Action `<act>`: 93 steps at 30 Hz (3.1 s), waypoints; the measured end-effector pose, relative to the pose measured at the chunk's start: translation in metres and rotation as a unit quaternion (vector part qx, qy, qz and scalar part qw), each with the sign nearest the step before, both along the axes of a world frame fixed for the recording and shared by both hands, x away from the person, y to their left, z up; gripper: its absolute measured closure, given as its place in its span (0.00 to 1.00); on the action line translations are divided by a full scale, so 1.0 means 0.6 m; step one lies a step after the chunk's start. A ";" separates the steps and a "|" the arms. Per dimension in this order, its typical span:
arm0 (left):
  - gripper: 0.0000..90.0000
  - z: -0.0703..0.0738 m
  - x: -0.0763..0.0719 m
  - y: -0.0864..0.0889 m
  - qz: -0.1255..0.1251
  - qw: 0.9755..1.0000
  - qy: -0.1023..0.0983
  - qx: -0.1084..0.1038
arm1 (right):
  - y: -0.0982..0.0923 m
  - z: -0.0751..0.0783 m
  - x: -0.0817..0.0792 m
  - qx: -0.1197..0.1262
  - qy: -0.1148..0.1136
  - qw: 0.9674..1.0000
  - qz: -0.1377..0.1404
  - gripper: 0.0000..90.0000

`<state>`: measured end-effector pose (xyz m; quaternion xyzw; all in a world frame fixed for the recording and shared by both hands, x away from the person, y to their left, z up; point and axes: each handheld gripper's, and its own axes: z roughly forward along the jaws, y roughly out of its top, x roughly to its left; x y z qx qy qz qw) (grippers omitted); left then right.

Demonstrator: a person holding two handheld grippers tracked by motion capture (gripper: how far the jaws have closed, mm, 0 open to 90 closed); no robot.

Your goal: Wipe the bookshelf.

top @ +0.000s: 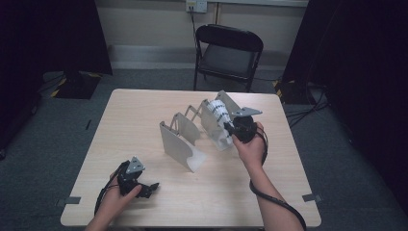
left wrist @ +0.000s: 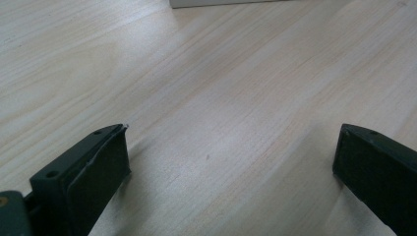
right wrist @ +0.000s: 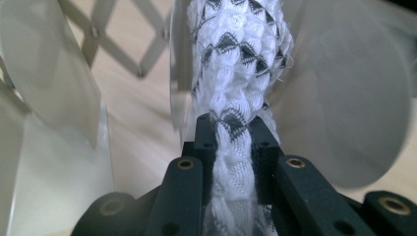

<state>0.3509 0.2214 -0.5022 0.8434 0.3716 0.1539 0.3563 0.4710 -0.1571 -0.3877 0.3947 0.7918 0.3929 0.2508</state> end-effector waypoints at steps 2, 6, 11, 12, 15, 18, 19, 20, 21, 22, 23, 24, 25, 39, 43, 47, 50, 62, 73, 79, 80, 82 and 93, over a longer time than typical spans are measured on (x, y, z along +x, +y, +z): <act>0.00 0.000 0.000 0.000 0.000 1.000 0.000 0.000 | 0.006 0.015 0.002 0.001 -0.006 1.000 0.004 0.87; 0.00 0.000 0.000 0.000 0.000 1.000 0.000 0.000 | 0.020 0.016 0.005 -0.004 -0.004 1.000 0.015 0.87; 0.00 0.000 0.000 0.000 0.000 1.000 0.000 0.000 | 0.032 -0.028 0.005 -0.015 0.018 1.000 0.021 0.87; 0.00 0.000 0.000 0.000 0.000 1.000 0.000 0.000 | 0.032 -0.039 0.004 -0.015 0.024 0.999 0.020 0.87; 0.00 0.000 0.000 0.000 0.000 1.000 0.000 0.000 | 0.031 -0.061 0.004 -0.015 0.035 0.999 0.017 0.87; 0.00 0.000 0.000 0.000 0.000 1.000 0.000 0.001 | 0.031 -0.083 0.004 -0.014 0.048 0.999 0.016 0.87; 0.00 0.000 0.000 0.000 0.000 1.000 0.000 0.001 | 0.032 -0.090 0.003 -0.014 0.051 0.998 0.017 0.87; 0.00 0.000 0.000 0.000 0.000 1.000 0.000 0.000 | 0.033 -0.097 0.002 -0.014 0.055 0.998 0.018 0.87; 0.00 0.000 0.000 0.000 0.000 1.000 0.000 0.000 | 0.033 -0.103 0.001 -0.014 0.058 0.998 0.018 0.87; 0.00 0.000 0.000 0.000 0.000 1.000 0.000 0.000 | 0.034 -0.110 -0.001 -0.016 0.063 0.998 0.019 0.87; 0.00 0.000 0.000 0.000 0.000 1.000 0.000 0.000 | 0.034 -0.118 -0.003 -0.021 0.067 0.997 0.020 0.87; 0.00 0.000 0.000 0.000 0.000 1.000 0.000 0.000 | 0.034 -0.123 -0.004 -0.022 0.072 0.997 0.020 0.87; 0.00 0.000 0.000 0.000 0.000 1.000 0.000 0.001 | 0.033 -0.128 -0.005 -0.023 0.074 0.997 0.020 0.87; 0.00 0.000 -0.002 0.000 0.003 1.000 0.000 0.000 | -0.001 -0.151 -0.044 -0.024 0.096 0.995 0.033 0.85; 0.00 0.000 -0.002 0.000 0.003 1.000 0.000 0.001 | -0.013 -0.153 -0.064 -0.027 0.096 0.994 0.042 0.85; 0.00 0.000 -0.002 0.000 0.003 1.000 0.000 0.001 | -0.019 -0.154 -0.082 -0.028 0.096 0.994 0.051 0.85; 0.00 0.000 -0.002 0.000 0.002 1.000 0.000 0.001 | -0.018 -0.152 -0.096 -0.035 0.096 0.993 0.060 0.85; 0.00 0.000 -0.002 0.000 0.003 1.000 -0.001 0.001 | 0.006 -0.156 -0.095 -0.036 0.095 0.993 0.068 0.84; 0.00 0.000 -0.002 0.000 0.003 1.000 0.000 0.001 | 0.035 -0.152 -0.094 -0.041 0.089 0.991 0.086 0.86; 0.00 0.000 -0.002 0.000 0.003 1.000 -0.001 0.000 | 0.039 -0.117 -0.080 -0.024 0.070 0.995 0.073 0.88; 0.00 0.000 -0.002 0.001 0.002 1.000 0.000 0.001 | 0.040 -0.109 -0.077 -0.022 0.068 0.995 0.073 0.88; 0.00 0.000 -0.002 0.001 0.002 1.000 0.000 0.001 | 0.042 -0.095 -0.071 -0.022 0.060 0.995 0.073 0.88; 0.00 0.000 -0.002 0.000 0.003 1.000 -0.001 0.001 | 0.032 -0.007 -0.040 0.000 0.009 1.000 0.023 0.89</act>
